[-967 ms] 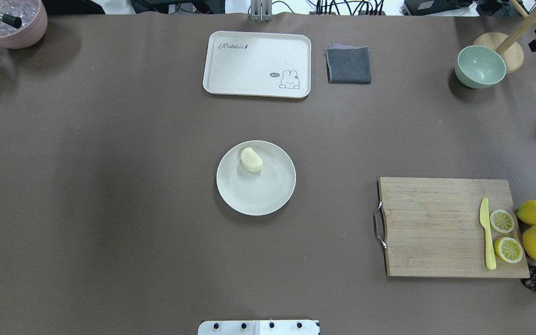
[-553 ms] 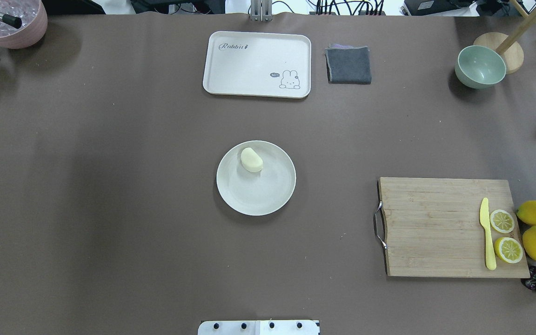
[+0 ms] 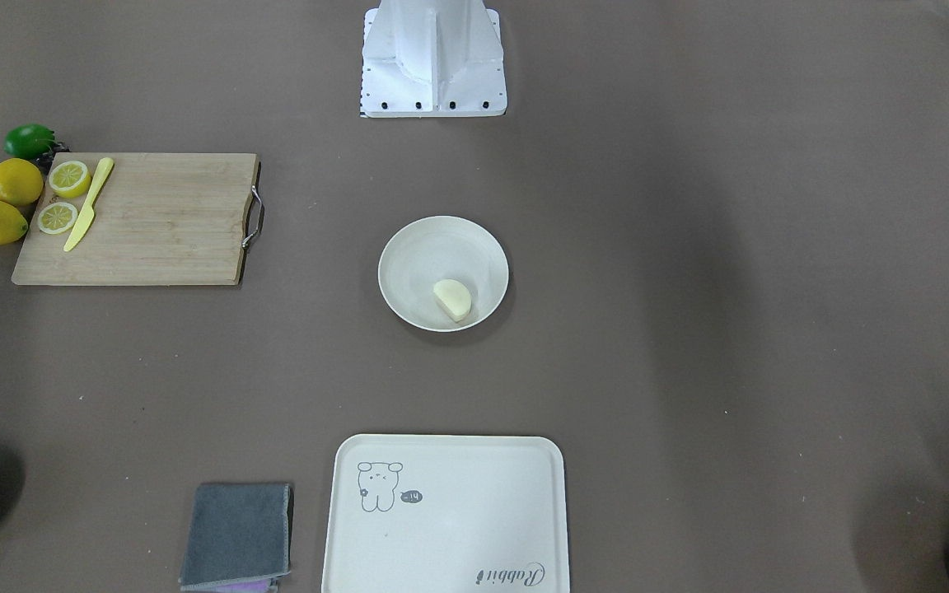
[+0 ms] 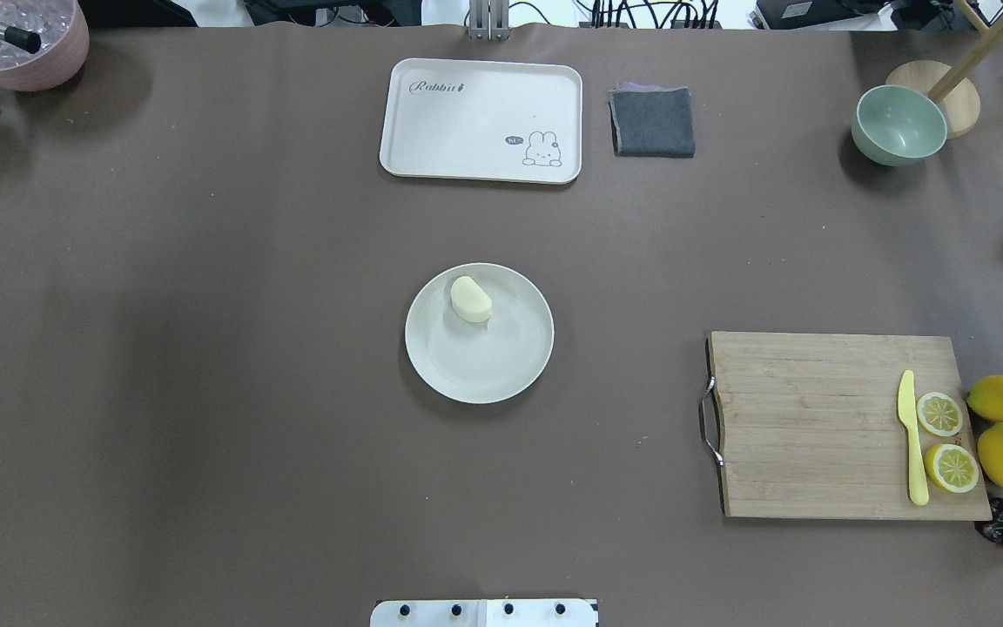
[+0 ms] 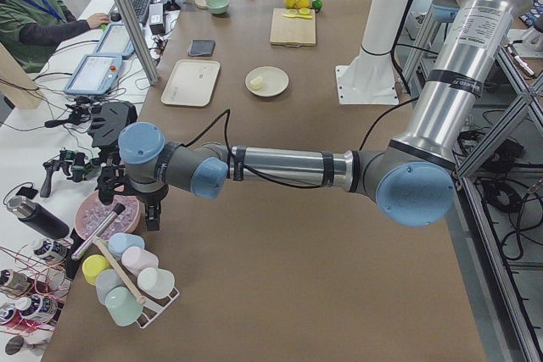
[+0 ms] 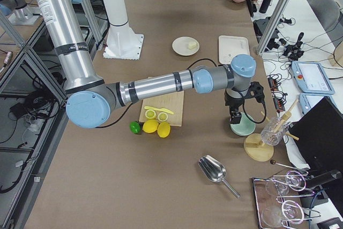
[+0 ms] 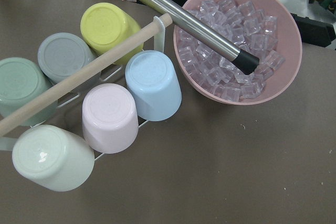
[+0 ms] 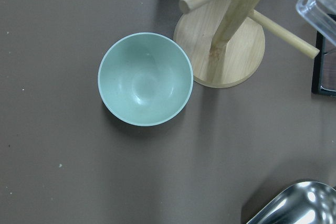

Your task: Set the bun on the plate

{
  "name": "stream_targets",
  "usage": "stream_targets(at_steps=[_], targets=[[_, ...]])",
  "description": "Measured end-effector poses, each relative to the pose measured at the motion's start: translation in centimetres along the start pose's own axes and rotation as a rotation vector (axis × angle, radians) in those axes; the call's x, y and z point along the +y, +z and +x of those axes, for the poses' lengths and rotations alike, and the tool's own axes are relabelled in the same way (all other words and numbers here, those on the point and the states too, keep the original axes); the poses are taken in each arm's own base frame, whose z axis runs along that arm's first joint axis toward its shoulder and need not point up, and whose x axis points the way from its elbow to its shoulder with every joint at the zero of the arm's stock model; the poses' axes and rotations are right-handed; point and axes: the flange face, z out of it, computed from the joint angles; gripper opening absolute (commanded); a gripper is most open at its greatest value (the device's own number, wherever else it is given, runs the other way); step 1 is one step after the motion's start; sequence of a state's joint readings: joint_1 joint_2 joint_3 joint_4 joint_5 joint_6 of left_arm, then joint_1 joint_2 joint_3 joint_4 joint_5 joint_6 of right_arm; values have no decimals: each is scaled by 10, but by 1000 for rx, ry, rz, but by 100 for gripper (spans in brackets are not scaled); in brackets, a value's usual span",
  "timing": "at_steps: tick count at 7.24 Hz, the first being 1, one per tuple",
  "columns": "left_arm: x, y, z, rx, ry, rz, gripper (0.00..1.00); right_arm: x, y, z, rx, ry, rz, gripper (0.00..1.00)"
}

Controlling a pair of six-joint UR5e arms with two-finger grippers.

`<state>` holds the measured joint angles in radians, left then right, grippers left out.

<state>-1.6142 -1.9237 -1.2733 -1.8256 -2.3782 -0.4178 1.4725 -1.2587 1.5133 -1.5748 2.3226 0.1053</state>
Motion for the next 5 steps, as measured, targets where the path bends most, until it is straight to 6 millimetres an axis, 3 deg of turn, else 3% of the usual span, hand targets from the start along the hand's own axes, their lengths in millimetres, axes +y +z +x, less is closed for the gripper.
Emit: stream_targets(at_steps=[2, 5], targets=[[-1, -15, -12, -13, 40, -15, 98, 2, 1, 1, 0, 1, -1, 100], [5, -32, -12, -19, 64, -25, 98, 6, 2, 2, 0, 3, -1, 100]])
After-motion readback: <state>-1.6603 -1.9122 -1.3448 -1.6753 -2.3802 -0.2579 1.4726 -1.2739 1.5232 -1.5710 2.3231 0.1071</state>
